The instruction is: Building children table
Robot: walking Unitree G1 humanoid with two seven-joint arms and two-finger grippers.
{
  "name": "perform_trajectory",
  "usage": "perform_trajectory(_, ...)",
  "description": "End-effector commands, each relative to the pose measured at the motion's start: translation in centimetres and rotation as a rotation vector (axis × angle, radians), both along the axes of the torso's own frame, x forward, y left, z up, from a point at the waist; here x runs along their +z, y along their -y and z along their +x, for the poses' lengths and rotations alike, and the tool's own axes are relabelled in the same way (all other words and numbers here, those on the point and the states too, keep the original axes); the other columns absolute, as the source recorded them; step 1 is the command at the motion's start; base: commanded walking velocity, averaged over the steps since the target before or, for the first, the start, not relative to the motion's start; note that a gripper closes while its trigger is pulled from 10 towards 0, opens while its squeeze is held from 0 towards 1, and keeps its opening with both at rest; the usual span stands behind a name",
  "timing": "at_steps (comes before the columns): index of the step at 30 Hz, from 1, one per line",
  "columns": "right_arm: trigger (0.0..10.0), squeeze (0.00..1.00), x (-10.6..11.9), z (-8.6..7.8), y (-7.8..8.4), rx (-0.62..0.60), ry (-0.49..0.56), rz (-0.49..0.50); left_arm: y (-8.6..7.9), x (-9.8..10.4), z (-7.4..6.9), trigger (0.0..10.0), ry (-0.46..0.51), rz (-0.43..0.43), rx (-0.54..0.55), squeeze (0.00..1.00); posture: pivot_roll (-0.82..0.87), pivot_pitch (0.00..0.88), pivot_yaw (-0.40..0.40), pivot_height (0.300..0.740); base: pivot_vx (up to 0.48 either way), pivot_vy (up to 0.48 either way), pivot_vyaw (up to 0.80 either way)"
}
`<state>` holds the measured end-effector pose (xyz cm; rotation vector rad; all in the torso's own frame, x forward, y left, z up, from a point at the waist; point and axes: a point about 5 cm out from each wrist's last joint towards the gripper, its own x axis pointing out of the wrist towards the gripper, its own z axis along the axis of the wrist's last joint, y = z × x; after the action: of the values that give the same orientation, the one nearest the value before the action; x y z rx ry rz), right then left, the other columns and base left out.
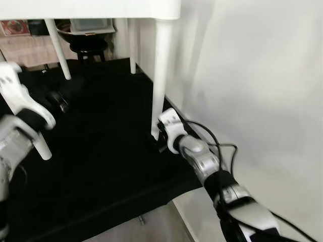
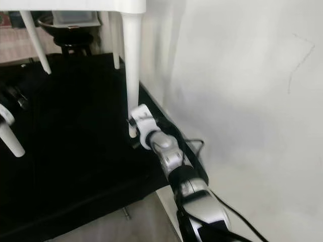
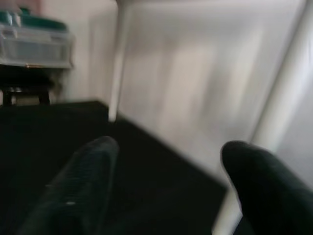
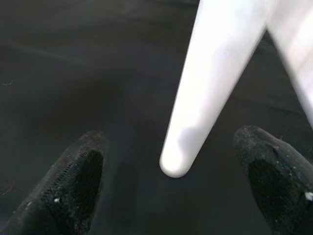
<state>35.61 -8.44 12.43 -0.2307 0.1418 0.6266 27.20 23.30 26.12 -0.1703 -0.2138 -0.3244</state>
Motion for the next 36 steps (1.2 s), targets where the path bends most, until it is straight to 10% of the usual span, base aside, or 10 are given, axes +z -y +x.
perform_trajectory(1,10.0,1.0,0.3,-0.9,0.0,0.035,0.025,0.024,1.3,-1.9,-0.3,10.0,-0.044,0.036,0.0,1.0,-0.17,0.022,-0.042,0.74,0.0,0.0,0.0)
perform_trajectory(8,10.0,1.0,-1.3,-3.7,2.5,-0.098,0.136,0.032,3.0,-10.0,-2.8,10.0,-0.261,0.138,0.209,1.0,-0.18,0.016,-0.039,0.74,0.0,0.0,0.0)
perform_trajectory(9,10.0,0.0,-1.2,-3.4,4.1,-0.193,0.12,0.058,2.9,-13.1,-4.1,10.0,-0.361,0.089,0.336,0.0,-0.18,0.011,-0.049,0.74,0.0,0.0,0.0)
perform_trajectory(18,10.0,0.0,-0.5,-3.6,4.4,-0.203,0.134,0.08,1.3,-15.7,-5.9,10.0,-0.427,0.061,0.554,0.0,-0.18,0.0,-0.06,0.74,0.0,0.0,0.0)
perform_trajectory(36,10.0,0.0,-1.5,-3.2,6.2,-0.329,0.092,0.127,1.6,-16.6,-5.6,10.0,-0.406,0.182,0.552,0.0,-0.17,0.0,-0.042,0.74,-0.161,0.0,0.0)
